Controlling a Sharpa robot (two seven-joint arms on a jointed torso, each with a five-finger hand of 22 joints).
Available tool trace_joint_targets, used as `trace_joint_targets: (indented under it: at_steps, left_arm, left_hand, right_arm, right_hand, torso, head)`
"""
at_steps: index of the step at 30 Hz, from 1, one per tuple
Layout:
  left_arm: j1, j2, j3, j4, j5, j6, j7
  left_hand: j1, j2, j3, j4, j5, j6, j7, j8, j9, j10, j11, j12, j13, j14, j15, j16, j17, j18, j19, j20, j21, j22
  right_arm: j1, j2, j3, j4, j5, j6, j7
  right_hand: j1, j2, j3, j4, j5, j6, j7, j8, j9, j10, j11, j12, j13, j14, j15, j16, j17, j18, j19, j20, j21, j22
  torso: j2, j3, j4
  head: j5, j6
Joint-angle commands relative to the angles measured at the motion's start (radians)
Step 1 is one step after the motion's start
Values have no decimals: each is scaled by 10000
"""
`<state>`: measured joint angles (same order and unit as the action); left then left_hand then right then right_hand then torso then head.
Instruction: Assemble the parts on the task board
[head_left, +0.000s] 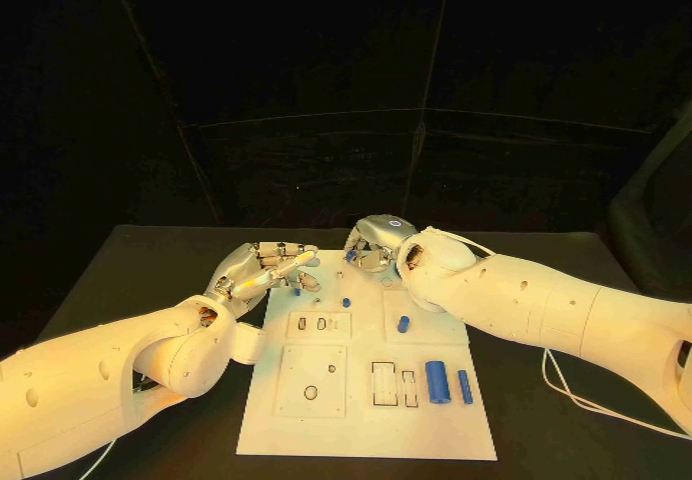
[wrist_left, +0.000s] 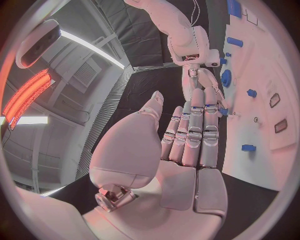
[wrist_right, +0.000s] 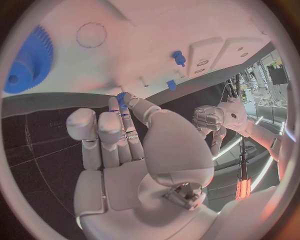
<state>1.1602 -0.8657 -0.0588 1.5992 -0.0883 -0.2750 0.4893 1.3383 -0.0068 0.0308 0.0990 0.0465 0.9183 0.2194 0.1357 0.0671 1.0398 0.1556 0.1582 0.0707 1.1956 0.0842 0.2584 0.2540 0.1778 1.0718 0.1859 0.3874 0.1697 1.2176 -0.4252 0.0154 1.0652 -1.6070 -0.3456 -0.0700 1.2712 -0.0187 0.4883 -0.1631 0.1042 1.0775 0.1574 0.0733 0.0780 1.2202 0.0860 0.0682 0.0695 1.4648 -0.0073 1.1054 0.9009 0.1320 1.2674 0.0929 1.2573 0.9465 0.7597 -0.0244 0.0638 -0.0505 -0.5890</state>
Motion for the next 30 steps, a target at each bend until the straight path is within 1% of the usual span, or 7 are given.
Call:
trace_joint_targets:
  at_steps: [1, 18, 22, 25, 27, 28, 30]
  left_arm:
    - [21, 12, 10, 12, -44, 149, 15]
    - [32, 57, 10, -6, -44, 236, -64]
    - [33, 60, 10, -23, -44, 251, -81]
    - [33, 61, 10, -32, -44, 265, -93]
    - [34, 62, 10, -34, -44, 278, -104]
    - [34, 60, 10, -36, -44, 289, -112]
    - [34, 54, 10, -36, -44, 299, -117]
  left_hand:
    - [-7, 113, -4, -72, 46, -47, 50, -33, -17, -65, 30, -66, -13, -41, 62, -51, 9, 22, 57, 39, 60, -12]
    - [-9, 124, -3, -88, 45, -64, 57, -49, -17, -83, 38, -84, -15, -50, 68, -69, 27, 21, 48, 44, 56, -16]
    - [-9, 124, -3, -88, 45, -64, 57, -49, -17, -83, 38, -84, -15, -50, 68, -69, 27, 21, 48, 44, 56, -16]
    - [-9, 124, -3, -88, 45, -64, 57, -49, -17, -83, 38, -84, -15, -50, 68, -69, 27, 21, 48, 44, 56, -16]
    - [-9, 124, -3, -88, 45, -64, 57, -49, -17, -83, 38, -84, -15, -50, 68, -69, 27, 21, 48, 44, 56, -16]
    - [-9, 124, -3, -88, 45, -64, 57, -49, -17, -83, 38, -84, -15, -50, 68, -69, 27, 21, 48, 44, 56, -16]
    - [-9, 124, -3, -88, 45, -64, 57, -49, -17, -83, 38, -84, -15, -50, 68, -69, 27, 21, 48, 44, 56, -16]
  right_arm:
    - [30, 106, 7, -97, -168, 388, -179]
    - [37, 548, 6, -446, -603, 362, -464]
    - [39, 586, 6, -485, -624, 402, -495]
    - [47, 606, 6, -513, -631, 430, -578]
    - [52, 590, 6, -493, -633, 365, -636]
    - [55, 534, 6, -419, -635, 253, -671]
    - [56, 418, 6, -268, -635, 124, -697]
  right_hand:
    - [6, -60, -6, 45, -67, -23, 22, -14, -8, -88, -5, -37, -14, 173, 40, 33, 14, -151, 7, 76, 61, 8]
    - [-28, -89, 17, 116, -97, -50, 27, -39, -12, -132, 4, -44, -18, 139, 51, -11, -83, -148, -17, 90, 81, 18]
    - [-102, -230, 45, 217, -103, -285, 95, -120, -62, -426, 74, -82, -56, 27, 119, -197, -360, -120, -154, 128, 15, -133]
    - [-274, -581, -62, 368, -113, -1257, 354, -140, -168, -1492, 346, -87, -90, -229, 356, -790, -1159, 56, -807, 267, -550, -1158]
    - [-272, -768, -317, 435, -193, -2487, 484, -160, -194, -2306, 515, -66, -86, -545, 476, -1483, -2028, 218, -1390, 392, -1114, -2100]
    - [-189, -854, -582, 515, -201, -3657, 555, -156, -222, -2911, 601, -14, -66, -913, 539, -2266, -2964, 390, -1984, 493, -1744, -3089]
    - [-59, -867, -816, 609, -183, -3924, 624, -185, -208, -3090, 651, 78, -40, -967, 578, -2519, -3280, 448, -2139, 553, -1999, -3435]
  torso:
    - [17, 3, 2]
    - [40, 5, -12]
    - [41, 2, -15]
    - [44, -1, -21]
    - [47, 3, -23]
    - [46, 5, -25]
    - [43, 10, -32]
  head:
    - [20, 2]
    - [33, 17]
    - [37, 20]
    - [41, 19]
    - [35, 22]
    - [33, 25]
    - [33, 31]
